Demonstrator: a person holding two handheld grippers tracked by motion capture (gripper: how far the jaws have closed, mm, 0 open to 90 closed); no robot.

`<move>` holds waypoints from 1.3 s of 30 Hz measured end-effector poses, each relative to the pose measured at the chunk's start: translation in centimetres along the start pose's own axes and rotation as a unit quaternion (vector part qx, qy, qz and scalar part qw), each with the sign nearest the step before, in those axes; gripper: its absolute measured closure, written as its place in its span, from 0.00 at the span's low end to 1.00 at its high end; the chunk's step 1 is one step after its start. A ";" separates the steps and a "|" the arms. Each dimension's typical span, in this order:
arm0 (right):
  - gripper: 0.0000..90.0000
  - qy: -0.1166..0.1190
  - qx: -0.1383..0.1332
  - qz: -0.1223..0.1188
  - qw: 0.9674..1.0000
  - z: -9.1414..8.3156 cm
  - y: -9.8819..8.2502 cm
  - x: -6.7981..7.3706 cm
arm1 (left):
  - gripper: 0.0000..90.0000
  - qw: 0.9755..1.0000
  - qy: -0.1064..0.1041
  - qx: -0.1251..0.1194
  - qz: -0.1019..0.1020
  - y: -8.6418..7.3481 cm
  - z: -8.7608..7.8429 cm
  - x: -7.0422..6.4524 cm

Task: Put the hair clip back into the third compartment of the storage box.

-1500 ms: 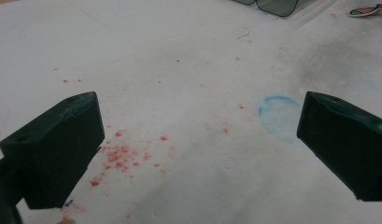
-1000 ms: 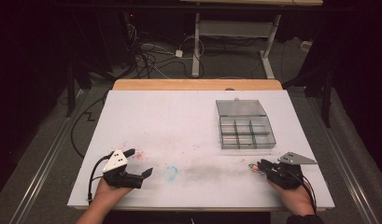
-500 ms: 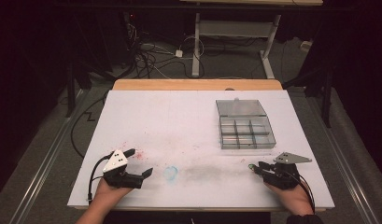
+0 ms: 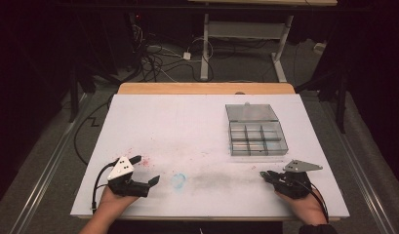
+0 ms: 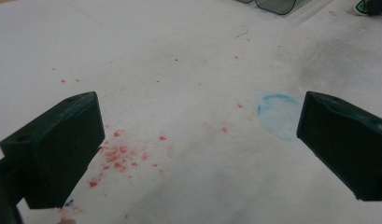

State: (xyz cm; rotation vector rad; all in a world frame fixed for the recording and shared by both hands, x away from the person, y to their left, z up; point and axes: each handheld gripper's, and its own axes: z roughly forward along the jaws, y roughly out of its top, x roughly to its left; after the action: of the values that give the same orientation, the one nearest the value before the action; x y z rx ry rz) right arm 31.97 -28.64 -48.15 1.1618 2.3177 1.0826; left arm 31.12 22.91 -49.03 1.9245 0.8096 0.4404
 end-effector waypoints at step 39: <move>0.94 -0.012 -0.033 0.007 0.999 -1.3 -0.1 -0.8 | 0.01 1.000 -0.002 0.001 0.002 0.0 0.0 0.0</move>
State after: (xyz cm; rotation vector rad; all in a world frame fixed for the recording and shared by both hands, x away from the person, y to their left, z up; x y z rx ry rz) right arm 31.72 -29.94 -47.40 1.1626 2.2404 1.1345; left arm 31.13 22.88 -49.03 1.9294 0.8030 0.4377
